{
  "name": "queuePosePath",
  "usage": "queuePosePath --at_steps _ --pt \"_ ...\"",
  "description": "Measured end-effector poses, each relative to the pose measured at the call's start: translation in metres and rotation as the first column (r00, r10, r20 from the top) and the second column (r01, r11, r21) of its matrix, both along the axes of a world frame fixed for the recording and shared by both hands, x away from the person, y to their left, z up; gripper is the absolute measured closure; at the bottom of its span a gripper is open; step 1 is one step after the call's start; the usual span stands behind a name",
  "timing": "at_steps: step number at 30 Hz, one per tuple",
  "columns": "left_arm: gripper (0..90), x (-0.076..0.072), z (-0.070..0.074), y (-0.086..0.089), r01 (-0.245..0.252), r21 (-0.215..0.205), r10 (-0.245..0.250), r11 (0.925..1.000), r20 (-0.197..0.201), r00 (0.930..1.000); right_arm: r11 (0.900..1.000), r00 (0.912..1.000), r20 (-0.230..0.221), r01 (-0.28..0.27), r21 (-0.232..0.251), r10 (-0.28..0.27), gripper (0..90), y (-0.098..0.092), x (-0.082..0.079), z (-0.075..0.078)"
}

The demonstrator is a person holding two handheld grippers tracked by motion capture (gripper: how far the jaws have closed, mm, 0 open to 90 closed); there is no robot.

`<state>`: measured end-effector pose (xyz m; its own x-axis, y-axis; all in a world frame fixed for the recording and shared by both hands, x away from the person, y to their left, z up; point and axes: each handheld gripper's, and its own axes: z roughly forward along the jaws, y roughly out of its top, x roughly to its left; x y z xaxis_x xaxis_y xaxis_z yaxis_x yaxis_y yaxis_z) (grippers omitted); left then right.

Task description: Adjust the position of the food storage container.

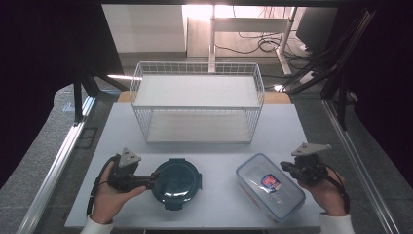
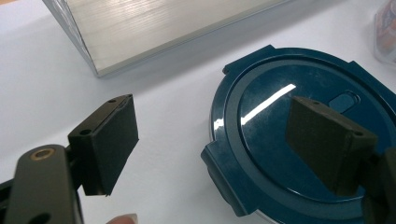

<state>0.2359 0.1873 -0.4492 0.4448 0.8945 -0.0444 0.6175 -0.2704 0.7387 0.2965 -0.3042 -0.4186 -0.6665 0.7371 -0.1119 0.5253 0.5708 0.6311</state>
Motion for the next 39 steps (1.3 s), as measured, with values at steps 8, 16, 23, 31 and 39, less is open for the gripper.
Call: queuePosePath --at_steps 8,16,23,31,39 --pt "17.7 -0.002 0.003 0.001 0.001 -0.011 -0.001 0.9999 0.014 0.9999 0.988 0.9884 -0.047 -0.142 0.059 0.145 89.0 0.032 -0.038 -0.001" --pt "17.7 -0.003 0.003 0.003 -0.001 -0.014 0.001 0.9999 0.018 0.9998 0.956 0.951 -0.1 -0.288 0.059 0.292 89.0 0.064 -0.066 -0.009" --pt "17.8 -0.004 0.005 0.001 -0.002 -0.017 0.002 0.9999 0.032 0.9995 0.942 0.9272 -0.175 -0.337 -0.004 0.331 89.0 0.068 -0.081 -0.028" --pt "17.7 -0.003 0.002 0.002 -0.011 -0.013 0.011 0.9999 0.02 0.9997 0.936 0.9205 -0.214 -0.347 -0.061 0.327 89.1 0.06 -0.081 -0.038" --pt "17.7 -0.003 0.003 0.004 -0.015 -0.017 0.015 0.9997 0.021 0.9997 0.935 0.9304 -0.193 -0.336 -0.11 0.312 89.1 0.057 -0.079 -0.038"
